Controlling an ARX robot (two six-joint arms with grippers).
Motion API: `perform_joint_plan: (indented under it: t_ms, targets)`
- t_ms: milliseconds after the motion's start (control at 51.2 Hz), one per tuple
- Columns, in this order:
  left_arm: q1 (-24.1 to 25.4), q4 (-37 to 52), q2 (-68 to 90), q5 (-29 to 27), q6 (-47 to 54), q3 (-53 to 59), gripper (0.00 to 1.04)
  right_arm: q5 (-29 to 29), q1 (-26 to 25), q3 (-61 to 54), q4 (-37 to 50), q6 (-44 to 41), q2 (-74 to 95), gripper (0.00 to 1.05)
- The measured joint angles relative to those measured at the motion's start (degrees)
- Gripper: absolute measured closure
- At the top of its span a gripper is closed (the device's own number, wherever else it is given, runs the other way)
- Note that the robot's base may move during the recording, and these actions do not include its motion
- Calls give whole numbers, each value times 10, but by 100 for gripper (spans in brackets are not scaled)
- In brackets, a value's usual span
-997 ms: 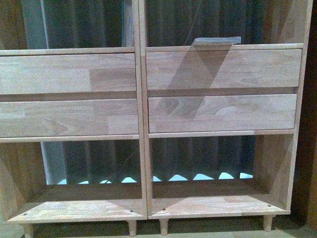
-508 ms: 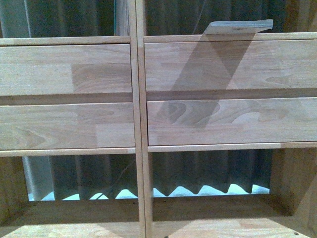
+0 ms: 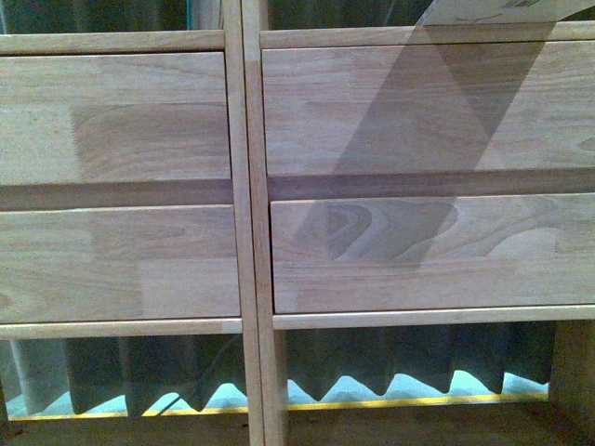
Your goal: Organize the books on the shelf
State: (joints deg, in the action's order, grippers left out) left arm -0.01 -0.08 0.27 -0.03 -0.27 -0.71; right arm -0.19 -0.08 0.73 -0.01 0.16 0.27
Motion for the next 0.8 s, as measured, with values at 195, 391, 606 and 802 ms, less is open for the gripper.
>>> perform_joint_plan:
  t_ms: [195, 391, 606, 802]
  targets:
    - [0, 0, 0, 0, 0, 0, 7, 0, 0, 0, 0, 0, 0, 7]
    - [0, 0, 0, 0, 0, 0, 7, 0, 0, 0, 0, 0, 0, 7]
    - [0, 0, 0, 0, 0, 0, 7, 0, 0, 0, 0, 0, 0, 7]
    - [0, 0, 0, 0, 0, 0, 7, 0, 0, 0, 0, 0, 0, 7]
